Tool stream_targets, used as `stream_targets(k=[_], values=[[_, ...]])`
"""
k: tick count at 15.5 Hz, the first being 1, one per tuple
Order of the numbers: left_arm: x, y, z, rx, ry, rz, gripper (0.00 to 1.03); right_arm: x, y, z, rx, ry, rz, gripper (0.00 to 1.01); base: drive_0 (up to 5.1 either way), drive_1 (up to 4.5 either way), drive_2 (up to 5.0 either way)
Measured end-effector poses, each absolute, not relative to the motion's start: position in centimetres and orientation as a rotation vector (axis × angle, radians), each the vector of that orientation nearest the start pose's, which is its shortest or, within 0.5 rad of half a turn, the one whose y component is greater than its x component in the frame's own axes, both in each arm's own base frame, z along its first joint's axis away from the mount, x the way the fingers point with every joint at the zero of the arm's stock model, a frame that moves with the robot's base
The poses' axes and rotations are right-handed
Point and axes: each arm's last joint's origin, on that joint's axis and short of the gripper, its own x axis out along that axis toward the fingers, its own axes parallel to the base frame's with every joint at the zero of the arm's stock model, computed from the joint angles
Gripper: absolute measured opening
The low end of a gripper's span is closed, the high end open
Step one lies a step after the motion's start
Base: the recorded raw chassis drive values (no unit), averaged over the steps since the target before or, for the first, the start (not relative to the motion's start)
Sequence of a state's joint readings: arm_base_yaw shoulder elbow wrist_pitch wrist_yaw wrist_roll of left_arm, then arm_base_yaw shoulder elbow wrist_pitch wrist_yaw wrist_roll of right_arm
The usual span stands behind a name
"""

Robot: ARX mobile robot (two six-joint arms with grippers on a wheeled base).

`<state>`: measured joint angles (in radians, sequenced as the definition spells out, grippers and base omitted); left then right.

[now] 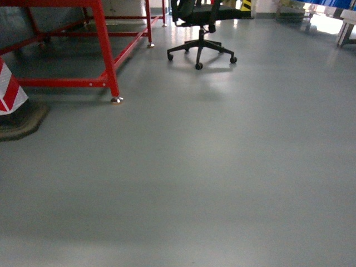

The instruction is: Pick capacitor and pack into box

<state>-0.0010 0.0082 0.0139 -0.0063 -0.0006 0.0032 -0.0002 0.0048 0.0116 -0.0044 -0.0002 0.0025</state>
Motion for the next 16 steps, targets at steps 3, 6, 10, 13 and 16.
stream_targets(k=[3,6,10,13,16], values=[[9.74,-0.01,16.71,0.003,-0.001,-0.001,0.43,9.73,0.0,16.68,0.002,-0.004,0.0,0.98,-5.1,2.39,2.4],[9.74,-0.01,16.69,0.003,0.001,0.0,0.43,9.73,0.0,16.67,0.002,-0.003,0.0,0.98,-5.1,2.4,2.4],[9.74,-0.01,16.69,0.003,0.002,-0.001,0.43,9.73,0.0,16.66,0.002,-0.002,0.0,0.98,-5.0,2.45,2.4],[9.74,-0.01,16.72,0.003,-0.002,-0.001,0.43,9.73,0.0,16.65,0.002,-0.001,-0.001,0.98,-5.1,2.37,2.4],[9.74,-0.01,16.72,0.003,-0.001,-0.001,0.43,9.73,0.0,16.63,0.003,0.002,0.0,0.98,-5.0,2.45,2.5]])
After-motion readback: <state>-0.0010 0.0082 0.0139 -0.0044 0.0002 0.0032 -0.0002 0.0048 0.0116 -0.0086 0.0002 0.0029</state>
